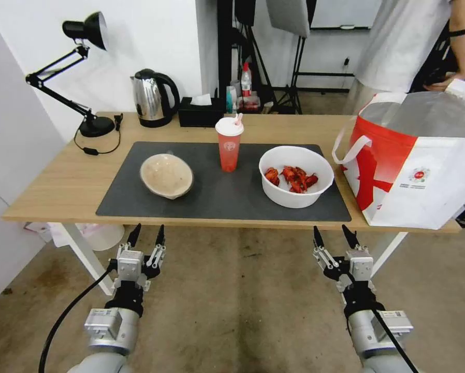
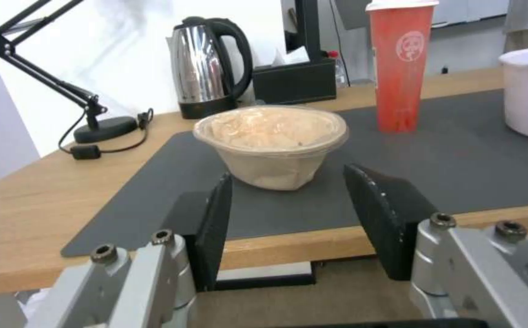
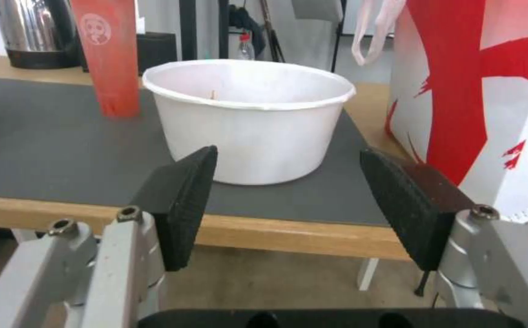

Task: Pick up the trash from the table and place it into the takeout bag.

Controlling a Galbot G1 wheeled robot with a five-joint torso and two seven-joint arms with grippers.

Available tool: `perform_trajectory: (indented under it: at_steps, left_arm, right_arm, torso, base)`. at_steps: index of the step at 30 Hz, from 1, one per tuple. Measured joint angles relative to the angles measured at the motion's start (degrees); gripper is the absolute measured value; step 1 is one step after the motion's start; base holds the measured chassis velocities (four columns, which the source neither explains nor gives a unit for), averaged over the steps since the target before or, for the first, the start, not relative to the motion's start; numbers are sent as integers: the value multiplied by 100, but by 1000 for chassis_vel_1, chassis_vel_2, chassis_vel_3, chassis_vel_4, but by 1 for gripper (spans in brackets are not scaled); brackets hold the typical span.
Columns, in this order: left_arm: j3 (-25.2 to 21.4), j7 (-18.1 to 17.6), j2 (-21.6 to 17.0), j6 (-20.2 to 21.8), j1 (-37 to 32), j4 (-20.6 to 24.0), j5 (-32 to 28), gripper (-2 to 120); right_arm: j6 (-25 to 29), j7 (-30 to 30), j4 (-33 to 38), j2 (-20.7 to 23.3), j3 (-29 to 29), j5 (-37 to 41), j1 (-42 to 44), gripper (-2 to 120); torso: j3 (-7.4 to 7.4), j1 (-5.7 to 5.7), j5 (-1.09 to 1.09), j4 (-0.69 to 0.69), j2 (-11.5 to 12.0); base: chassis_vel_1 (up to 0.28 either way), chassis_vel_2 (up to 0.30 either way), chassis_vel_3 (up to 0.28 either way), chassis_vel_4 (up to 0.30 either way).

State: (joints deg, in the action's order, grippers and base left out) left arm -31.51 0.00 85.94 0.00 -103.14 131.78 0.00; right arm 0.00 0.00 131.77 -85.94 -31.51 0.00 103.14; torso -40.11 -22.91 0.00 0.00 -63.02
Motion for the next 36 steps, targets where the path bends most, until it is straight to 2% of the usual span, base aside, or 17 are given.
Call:
perform_trajectory:
  at_steps: [36]
  left_arm:
    - [0, 0, 0, 0, 0, 0, 0, 50]
  right_arm:
    - [0, 0, 0, 0, 0, 0, 0, 63]
  torso:
    - [0, 0, 0, 0, 0]
  base:
    - [0, 0, 0, 0]
